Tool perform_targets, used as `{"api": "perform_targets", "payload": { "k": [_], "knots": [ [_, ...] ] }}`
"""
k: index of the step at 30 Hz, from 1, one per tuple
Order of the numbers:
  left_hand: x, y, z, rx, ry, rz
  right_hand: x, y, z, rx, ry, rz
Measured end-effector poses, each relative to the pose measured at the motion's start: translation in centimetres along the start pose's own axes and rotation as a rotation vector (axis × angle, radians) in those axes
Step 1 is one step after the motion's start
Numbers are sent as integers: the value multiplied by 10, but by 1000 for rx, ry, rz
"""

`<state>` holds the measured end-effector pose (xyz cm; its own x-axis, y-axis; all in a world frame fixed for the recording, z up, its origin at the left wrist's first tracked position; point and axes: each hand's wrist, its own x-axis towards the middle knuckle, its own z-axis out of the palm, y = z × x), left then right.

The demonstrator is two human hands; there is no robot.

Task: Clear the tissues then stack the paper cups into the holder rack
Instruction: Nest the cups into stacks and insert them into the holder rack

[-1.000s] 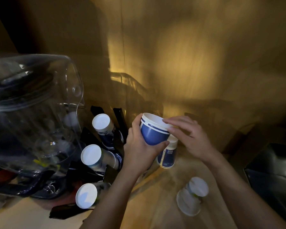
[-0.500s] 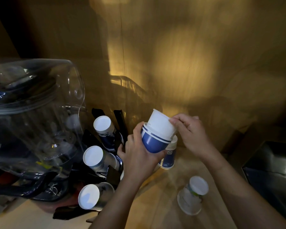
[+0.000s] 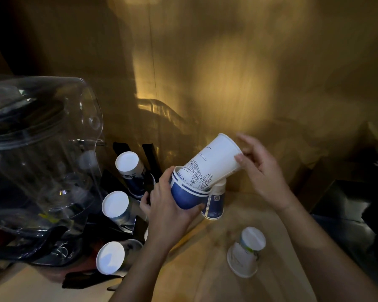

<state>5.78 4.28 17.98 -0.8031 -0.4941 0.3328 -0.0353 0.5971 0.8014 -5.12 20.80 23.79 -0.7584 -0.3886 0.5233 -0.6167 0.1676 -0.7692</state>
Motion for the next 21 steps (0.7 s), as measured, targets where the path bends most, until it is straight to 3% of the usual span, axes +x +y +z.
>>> {"api": "perform_targets", "payload": {
  "k": [3, 7, 10, 17, 21],
  "knots": [
    [0, 0, -1, 31, 26, 18, -6, 4, -5, -345, -128, -168],
    [-1, 3, 2, 45, -13, 36, -11, 6, 1, -785, -218, -215],
    [-4, 5, 7, 54, -74, 78, -11, 9, 8, -844, -160, -155],
    [-7, 11, 13, -33, -144, 100, -10, 17, 7, -966, 113, -213],
    [-6, 7, 11, -106, -136, 54, -14, 33, 5, -781, 184, -92]
  ]
}}
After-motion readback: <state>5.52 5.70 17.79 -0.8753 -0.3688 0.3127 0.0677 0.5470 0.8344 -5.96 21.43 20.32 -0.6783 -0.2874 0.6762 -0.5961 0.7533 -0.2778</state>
